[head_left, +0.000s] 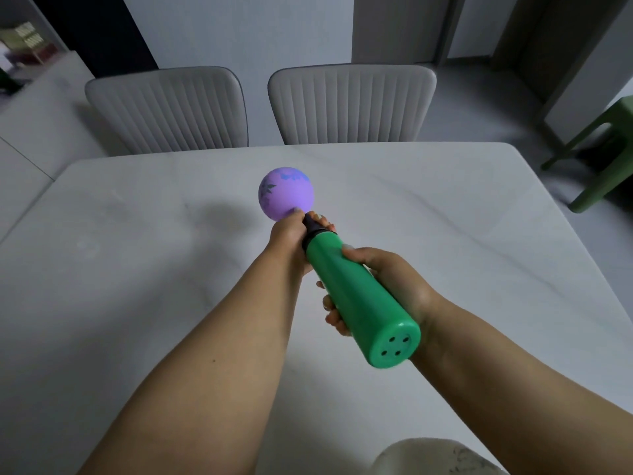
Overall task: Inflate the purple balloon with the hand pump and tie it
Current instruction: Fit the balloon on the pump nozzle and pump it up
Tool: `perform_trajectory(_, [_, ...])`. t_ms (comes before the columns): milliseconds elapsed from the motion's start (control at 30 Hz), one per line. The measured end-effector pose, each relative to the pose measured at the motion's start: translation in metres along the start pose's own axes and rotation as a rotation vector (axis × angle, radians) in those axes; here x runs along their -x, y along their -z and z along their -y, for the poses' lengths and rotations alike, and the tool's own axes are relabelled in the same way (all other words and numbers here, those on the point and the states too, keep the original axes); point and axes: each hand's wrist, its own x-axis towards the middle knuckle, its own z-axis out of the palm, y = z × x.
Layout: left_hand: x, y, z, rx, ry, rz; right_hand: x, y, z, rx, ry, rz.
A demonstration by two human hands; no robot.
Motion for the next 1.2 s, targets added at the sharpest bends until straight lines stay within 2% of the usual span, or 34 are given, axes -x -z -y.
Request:
perform_trajectory(167, [0.007,-0.003,-0.004,0.064,-0.01,0.003,0.02,0.007,-0.012,0.022,-0.032,0.064])
perform_trajectory(400, [0.008,-0.003,0.005,0.014,0.006,0.027,0.004,0.0,0.006,0.019,0.005,-0.006])
perform_trajectory(600, [0.007,0.003,-0.003,0.069,-0.017,-0.019,0.021,0.01,-0.012,0.052,-0.048,0.069])
perform_trajectory(867, [0.008,0.002,0.004,-0.03,-0.044,-0.011,0.002,0.002,0.002,0.057,-0.01,0.008])
perform_trajectory(1100, [0.003,0.005,-0.01,0.064,-0.037,-0.053,0.021,0.007,-0.012,0.073,-0.04,0.103])
perform_trajectory(1200, [0.005,-0.003,-0.002,0.016,-0.04,-0.031,0.014,0.003,-0.002,0.075,-0.014,0.045])
